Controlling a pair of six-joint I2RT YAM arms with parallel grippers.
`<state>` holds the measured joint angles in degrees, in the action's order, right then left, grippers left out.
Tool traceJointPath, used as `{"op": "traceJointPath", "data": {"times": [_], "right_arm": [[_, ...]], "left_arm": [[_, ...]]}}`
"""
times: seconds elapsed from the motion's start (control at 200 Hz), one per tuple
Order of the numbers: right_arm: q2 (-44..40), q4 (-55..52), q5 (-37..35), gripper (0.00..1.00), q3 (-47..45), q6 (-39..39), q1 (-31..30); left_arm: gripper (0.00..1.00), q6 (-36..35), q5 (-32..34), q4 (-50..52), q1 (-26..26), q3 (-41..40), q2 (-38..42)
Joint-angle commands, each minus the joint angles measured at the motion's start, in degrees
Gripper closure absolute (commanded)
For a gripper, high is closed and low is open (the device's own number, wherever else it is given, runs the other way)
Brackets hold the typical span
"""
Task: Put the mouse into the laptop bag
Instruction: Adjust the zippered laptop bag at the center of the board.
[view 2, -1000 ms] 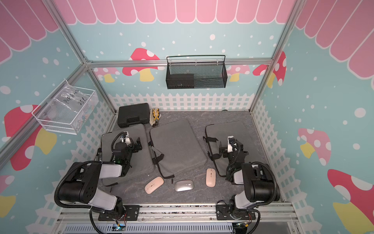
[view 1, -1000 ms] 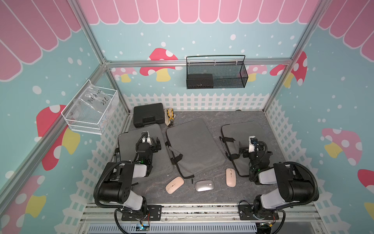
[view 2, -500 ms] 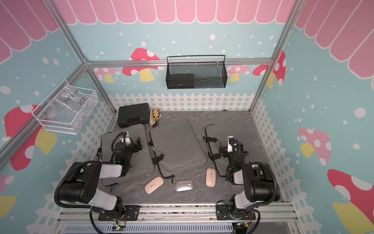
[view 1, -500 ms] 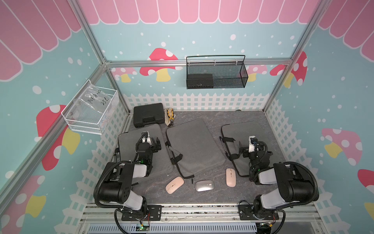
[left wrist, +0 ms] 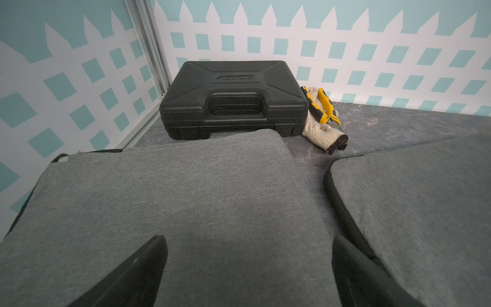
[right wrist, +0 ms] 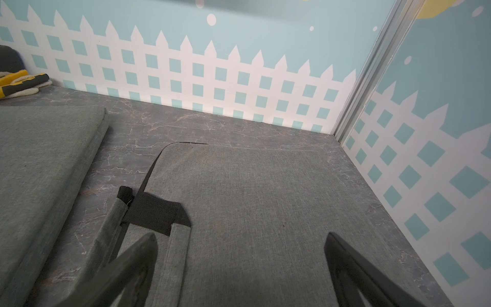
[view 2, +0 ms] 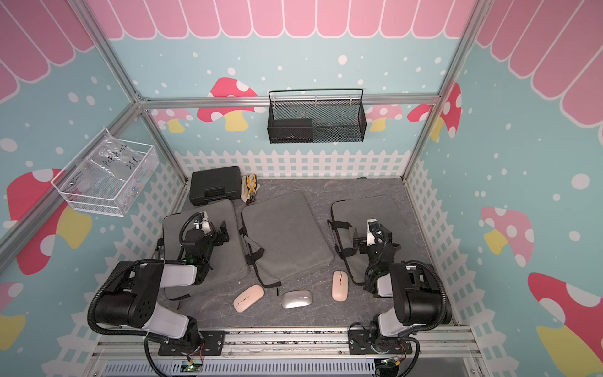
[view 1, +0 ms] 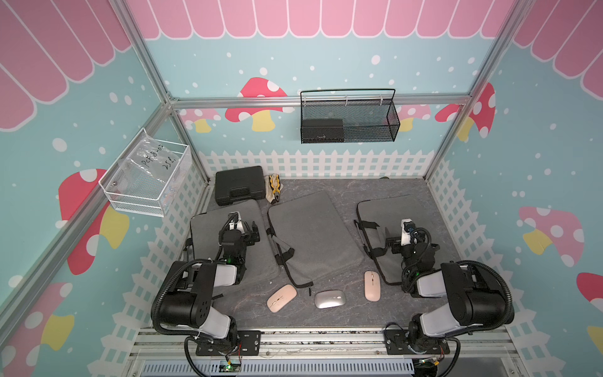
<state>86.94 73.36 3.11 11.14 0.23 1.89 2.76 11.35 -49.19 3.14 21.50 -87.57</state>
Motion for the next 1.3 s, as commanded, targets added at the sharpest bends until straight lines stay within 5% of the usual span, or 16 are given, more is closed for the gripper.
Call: {"op": "traceJointPath", "data": {"times": [0.0, 0.1, 0.21, 0.355, 0.465, 0.55, 0.72, 0.805, 0.961, 1.081, 1.171, 1.296], "right_arm": [[0.2, 2.2, 0.5, 0.01, 0.4, -0.9, -0.1], [-6.5, -1.9, -2.3, 0.00, -0.7, 0.2, 0.0], [-17.0, -14.5, -10.8, 0.01, -0.6, 9.1, 0.0], [-28.6, -18.1, -8.7, 0.00, -3.4, 13.3, 0.0], [-38.1, -23.3, -10.4, 0.00, -5.3, 22.3, 0.0], [-43.4, -31.6, -3.7, 0.00, -2.7, 21.5, 0.1], [-49.5, -35.3, 1.3, 0.00, -2.0, 25.9, 0.1], [-53.6, -34.2, 5.5, 0.00, -4.1, 26.7, 0.2], [-60.4, -34.4, 5.8, 0.01, -6.3, 30.5, 0.2], [-61.9, -31.5, 9.9, 0.00, -8.6, 33.6, 0.1], [-54.3, -32.0, 16.6, 0.05, -3.4, 33.3, -0.7], [-40.8, -34.0, 13.5, 0.00, 2.7, 31.8, -9.6]], "left_arm": [[0.01, -1.0, 0.6, -1.5, 0.1, 1.0, -0.6], [0.01, -1.3, 1.3, -2.9, 0.5, 0.1, -0.4], [0.00, -2.4, 6.5, -15.5, 3.0, -6.7, 1.6], [0.01, -4.0, 11.6, -22.0, 5.6, -13.2, 9.3], [0.01, -1.1, 16.4, -0.2, 8.9, -8.0, 19.9], [0.01, 3.5, 13.4, 19.0, 8.7, -1.8, 27.0], [0.01, 15.4, 8.2, 15.1, 8.6, -7.1, 35.4], [0.00, 17.2, 2.4, 22.9, 8.6, -6.5, 40.1], [0.01, 36.1, 17.7, 48.8, 4.9, -1.6, 45.6], [0.01, 40.0, -0.3, 56.3, -6.0, -1.1, 50.3], [0.01, 41.7, -8.9, 61.1, -10.9, 0.2, 51.5], [0.01, 42.9, -10.8, 68.7, -11.6, 3.1, 49.6]]}}
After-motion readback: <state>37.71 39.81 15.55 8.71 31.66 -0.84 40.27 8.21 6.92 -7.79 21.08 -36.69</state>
